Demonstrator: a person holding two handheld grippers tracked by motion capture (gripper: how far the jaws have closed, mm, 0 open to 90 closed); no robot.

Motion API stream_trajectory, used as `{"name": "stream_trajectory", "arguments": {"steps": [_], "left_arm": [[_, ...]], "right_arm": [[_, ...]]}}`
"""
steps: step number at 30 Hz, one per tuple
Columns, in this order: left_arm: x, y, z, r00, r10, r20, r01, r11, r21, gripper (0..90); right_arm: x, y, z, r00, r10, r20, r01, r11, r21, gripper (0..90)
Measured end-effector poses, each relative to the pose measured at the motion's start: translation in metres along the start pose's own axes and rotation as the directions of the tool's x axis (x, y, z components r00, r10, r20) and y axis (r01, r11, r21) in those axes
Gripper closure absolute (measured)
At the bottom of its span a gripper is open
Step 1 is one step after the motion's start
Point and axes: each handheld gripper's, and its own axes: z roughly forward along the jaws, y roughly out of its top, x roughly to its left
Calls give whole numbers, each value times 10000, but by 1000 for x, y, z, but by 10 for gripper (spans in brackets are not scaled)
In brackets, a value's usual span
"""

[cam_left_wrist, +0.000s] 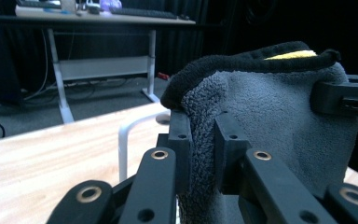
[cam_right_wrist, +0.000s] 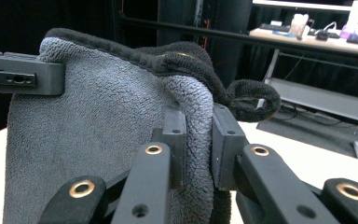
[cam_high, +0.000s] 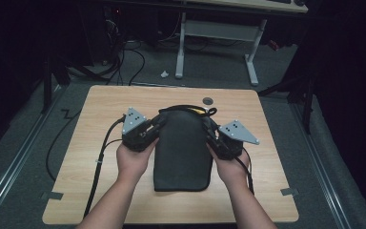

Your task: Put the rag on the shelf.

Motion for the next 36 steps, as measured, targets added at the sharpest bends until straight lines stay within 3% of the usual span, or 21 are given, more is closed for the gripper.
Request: {"name": "stream_trajectory", "arguments": {"steps": [11,14,26,36], "left_arm": [[3,39,4,9986,515,-120,-521,9971,-547,799],[4,47,9,9987,471,-172,-481,9966,-675,799],[12,66,36,9964,521,-672,-566,9962,-668,802],[25,79,62,9953,624,-740,-674,9955,-665,799]], "right_arm": [[-9,40,4,9999,67,148,-58,9980,-626,791],[-14,46,8,9997,99,228,-82,9973,-727,790],[-30,64,30,9982,354,485,-310,9955,-896,791],[-51,76,54,9984,398,404,-359,9951,-926,790]]}}
